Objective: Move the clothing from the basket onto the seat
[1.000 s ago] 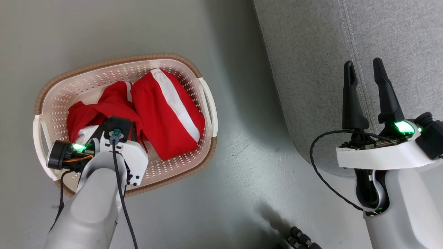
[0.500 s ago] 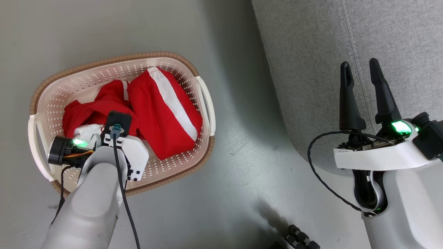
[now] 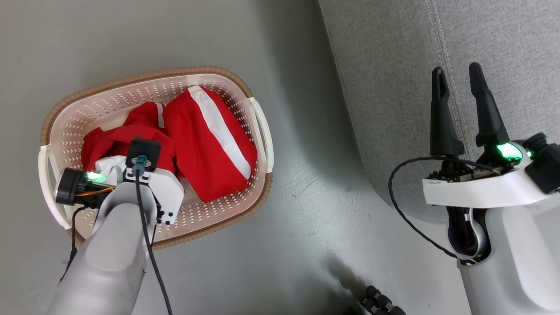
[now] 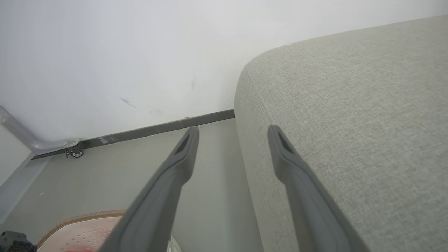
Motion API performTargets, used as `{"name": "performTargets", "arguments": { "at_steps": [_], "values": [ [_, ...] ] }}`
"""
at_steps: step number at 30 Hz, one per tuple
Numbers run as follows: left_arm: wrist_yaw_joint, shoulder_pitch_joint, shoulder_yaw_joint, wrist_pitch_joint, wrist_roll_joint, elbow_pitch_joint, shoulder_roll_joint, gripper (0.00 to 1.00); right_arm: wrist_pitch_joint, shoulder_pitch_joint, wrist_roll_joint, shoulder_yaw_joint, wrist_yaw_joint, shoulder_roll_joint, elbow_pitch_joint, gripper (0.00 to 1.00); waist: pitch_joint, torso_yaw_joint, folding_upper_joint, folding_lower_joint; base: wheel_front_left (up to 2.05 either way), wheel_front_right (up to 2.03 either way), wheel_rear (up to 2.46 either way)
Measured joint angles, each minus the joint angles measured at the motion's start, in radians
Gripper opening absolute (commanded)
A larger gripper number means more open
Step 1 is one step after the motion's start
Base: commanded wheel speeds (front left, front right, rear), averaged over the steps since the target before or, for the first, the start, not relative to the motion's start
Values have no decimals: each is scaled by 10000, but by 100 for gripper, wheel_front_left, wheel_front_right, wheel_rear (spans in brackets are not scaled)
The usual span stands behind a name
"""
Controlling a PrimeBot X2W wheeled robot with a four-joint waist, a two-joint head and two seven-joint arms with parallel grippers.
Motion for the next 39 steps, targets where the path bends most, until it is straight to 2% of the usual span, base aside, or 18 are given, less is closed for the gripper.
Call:
{"name": "performTargets", "arguments": {
  "at_steps": [13,28,39],
  "values": [
    [-113,31,67,-708,-109,-82,61,0,-4,-172,67,90,0,-4,257,100,-394,217,0,-1,0,0,0],
    [-174,552,-79,-984,-167,-922,19,0,-13,-173,-420,-17,0,-8,717,100,-1346,595,0,-1,0,0,0],
    [-228,1164,-82,-1037,-182,-2347,-148,0,-13,-165,-1024,-35,0,-19,1273,100,-2307,985,0,-1,0,0,0]
  ]
}}
